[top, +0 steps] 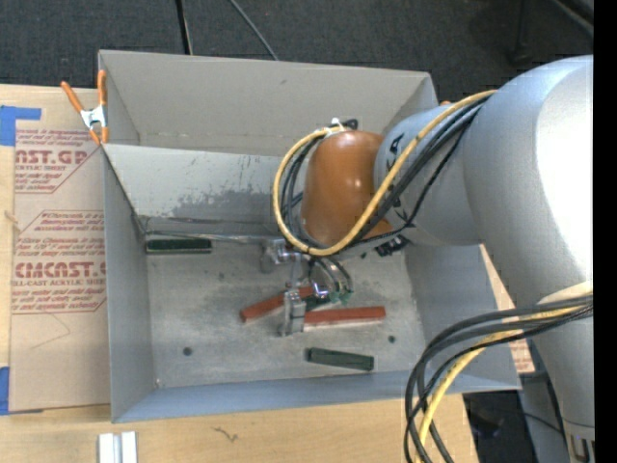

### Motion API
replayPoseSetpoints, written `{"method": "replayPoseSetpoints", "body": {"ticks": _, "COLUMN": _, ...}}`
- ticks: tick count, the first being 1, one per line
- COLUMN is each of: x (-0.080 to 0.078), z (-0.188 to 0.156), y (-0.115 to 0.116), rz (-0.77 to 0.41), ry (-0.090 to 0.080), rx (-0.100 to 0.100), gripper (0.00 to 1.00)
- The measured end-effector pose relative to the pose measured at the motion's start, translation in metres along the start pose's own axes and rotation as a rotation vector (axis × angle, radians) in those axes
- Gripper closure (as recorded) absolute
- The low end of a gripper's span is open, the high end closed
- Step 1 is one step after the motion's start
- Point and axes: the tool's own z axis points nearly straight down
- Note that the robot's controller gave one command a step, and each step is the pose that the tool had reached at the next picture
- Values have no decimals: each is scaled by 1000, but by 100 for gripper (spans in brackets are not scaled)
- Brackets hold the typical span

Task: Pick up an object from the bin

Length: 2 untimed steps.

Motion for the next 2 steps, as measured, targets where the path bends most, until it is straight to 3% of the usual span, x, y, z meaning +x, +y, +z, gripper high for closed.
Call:
{"method": "replayPoseSetpoints", "body": {"ticks": 1, "x": 0, "z": 0, "y": 0, "rz": 1, "ry": 0, "rx": 0, "gripper": 0}}
{"method": "replayPoseSetpoints", "body": {"ticks": 2, "x": -1, "z": -1, "y": 0, "rz": 0, "ry": 0, "rx": 0, "gripper": 100}}
